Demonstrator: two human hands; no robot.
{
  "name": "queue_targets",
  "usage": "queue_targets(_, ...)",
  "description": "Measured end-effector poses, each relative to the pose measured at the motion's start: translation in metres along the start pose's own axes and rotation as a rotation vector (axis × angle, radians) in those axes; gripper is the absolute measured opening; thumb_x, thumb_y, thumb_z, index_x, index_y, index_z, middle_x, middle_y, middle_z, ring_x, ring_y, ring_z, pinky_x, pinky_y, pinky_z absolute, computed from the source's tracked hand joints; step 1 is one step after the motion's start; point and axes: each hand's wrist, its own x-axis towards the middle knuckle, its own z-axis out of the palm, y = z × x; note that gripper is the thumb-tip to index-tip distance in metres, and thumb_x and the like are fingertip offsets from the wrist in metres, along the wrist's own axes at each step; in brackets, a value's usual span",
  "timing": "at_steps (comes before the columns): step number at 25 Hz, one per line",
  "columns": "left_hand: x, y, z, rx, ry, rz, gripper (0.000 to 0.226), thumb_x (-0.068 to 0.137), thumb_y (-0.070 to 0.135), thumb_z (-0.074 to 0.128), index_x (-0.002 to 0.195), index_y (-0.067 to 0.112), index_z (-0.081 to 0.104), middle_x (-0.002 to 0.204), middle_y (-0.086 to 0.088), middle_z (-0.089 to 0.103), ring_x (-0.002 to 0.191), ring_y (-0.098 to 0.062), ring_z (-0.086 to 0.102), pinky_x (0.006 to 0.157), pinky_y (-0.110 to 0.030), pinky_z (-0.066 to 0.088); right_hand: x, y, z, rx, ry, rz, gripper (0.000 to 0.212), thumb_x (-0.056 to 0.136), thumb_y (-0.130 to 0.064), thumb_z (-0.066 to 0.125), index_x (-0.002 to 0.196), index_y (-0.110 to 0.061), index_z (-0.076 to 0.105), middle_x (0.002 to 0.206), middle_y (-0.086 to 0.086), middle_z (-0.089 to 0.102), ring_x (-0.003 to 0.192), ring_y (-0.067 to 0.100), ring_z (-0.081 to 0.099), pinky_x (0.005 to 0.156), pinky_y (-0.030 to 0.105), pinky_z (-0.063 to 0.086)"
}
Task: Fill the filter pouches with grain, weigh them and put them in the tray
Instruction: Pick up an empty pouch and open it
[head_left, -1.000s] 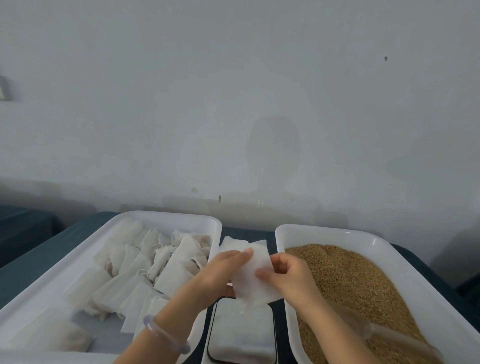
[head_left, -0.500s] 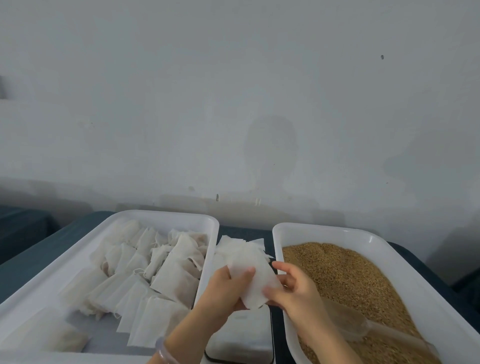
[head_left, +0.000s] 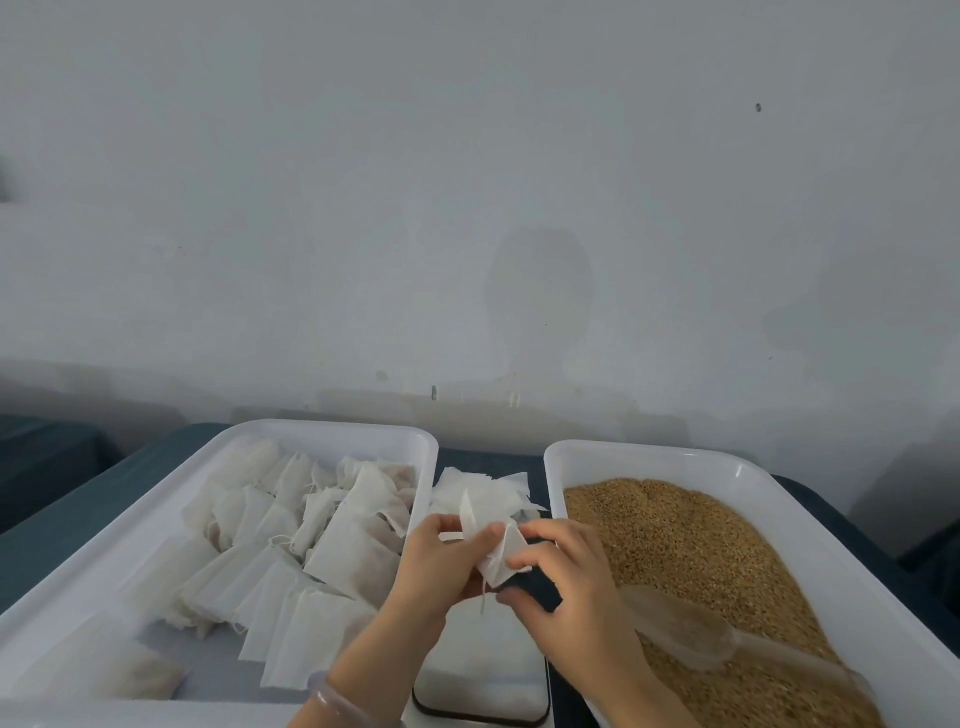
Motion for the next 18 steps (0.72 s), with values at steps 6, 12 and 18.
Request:
queue_targets(6, -0.003, 0.001, 0.004, 0.126, 0.009, -0.035, 0.049, 0.081, 0.025, 0.074, 0.118, 0.015, 0.043, 0.097, -0.013, 0.064, 0.079, -0.025, 0.067, 0.072, -0.037, 0.058, 0.003, 0.002, -0.004, -0.074, 0.118, -0.028, 0.013, 0.070, -0.012, 0.080, 0.075, -0.014, 0.068, 0.098, -0.003, 0.060, 0.096, 0.009, 0.047, 0.079, 0.014, 0.041)
queue_targets(12, -0.013, 0.025, -0.020, 0.596, -0.498, 0.379, 0.037, 0.075, 0.061, 0.060, 0.106, 0.040, 0.058, 0.103, 0.025, 0.063, 0.099, 0.013, 0.055, 0.080, -0.004, 0.039, 0.008, -0.001, -0.019, 0.193, -0.080, 0.115, 0.013, 0.083, -0.022, 0.067, 0.074, -0.012, 0.067, 0.113, -0.015, 0.053, 0.114, -0.008, 0.034, 0.085, -0.002, 0.030)
queue_targets(18, -0.002, 0.018, -0.021, 0.687, -0.533, 0.306, 0.010, 0.083, 0.015, 0.069, 0.078, 0.007, 0.070, 0.068, 0.000, 0.062, 0.063, -0.008, 0.051, 0.064, -0.024, 0.042, 0.011, -0.004, -0.024, 0.092, 0.005, 0.077, 0.013, 0.068, -0.016, 0.070, 0.059, -0.012, 0.061, 0.077, -0.014, 0.047, 0.082, 0.002, 0.043, 0.071, 0.009, 0.037)
